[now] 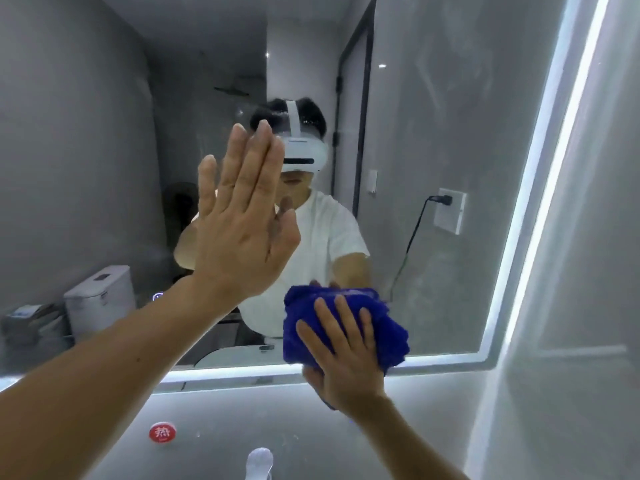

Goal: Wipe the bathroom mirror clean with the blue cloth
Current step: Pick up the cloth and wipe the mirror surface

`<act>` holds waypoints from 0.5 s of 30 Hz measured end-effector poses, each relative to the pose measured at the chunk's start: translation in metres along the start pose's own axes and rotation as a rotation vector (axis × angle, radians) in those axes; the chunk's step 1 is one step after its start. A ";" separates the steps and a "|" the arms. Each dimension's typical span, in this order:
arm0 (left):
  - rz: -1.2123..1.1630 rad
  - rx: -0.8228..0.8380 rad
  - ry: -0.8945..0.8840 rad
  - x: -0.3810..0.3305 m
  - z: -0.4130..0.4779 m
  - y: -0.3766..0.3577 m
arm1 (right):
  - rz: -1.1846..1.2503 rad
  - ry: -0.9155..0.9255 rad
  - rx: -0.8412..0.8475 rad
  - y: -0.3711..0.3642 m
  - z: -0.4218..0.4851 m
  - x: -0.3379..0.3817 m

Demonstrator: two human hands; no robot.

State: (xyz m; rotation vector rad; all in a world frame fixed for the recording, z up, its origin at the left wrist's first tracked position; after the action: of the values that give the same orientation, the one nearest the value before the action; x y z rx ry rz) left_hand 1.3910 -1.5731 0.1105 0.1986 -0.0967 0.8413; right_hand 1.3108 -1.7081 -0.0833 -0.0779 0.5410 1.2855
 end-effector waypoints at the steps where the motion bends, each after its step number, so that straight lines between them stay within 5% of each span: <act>1: 0.033 0.003 -0.001 -0.003 -0.002 -0.006 | -0.005 0.032 0.023 -0.002 -0.018 -0.004; 6: -0.035 -0.030 -0.024 -0.018 -0.006 -0.012 | 0.008 0.033 0.008 0.019 -0.037 -0.076; 15: -0.174 -0.044 -0.017 -0.061 -0.008 0.003 | -0.027 -0.507 -0.248 0.068 0.111 -0.172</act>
State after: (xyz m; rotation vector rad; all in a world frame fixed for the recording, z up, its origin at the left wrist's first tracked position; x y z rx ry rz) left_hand 1.3485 -1.6137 0.0937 0.1706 -0.1118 0.6636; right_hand 1.2555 -1.8021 0.1032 0.0352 -0.0538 1.2807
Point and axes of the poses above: each hand's wrist, its own z-axis towards the middle knuckle, its own y-axis out of the back of the hand, x = y × z, the point moved 4 cm from there along z, towards the middle knuckle, and after that the axes turned 4 degrees about y, right-handed, at the moved point
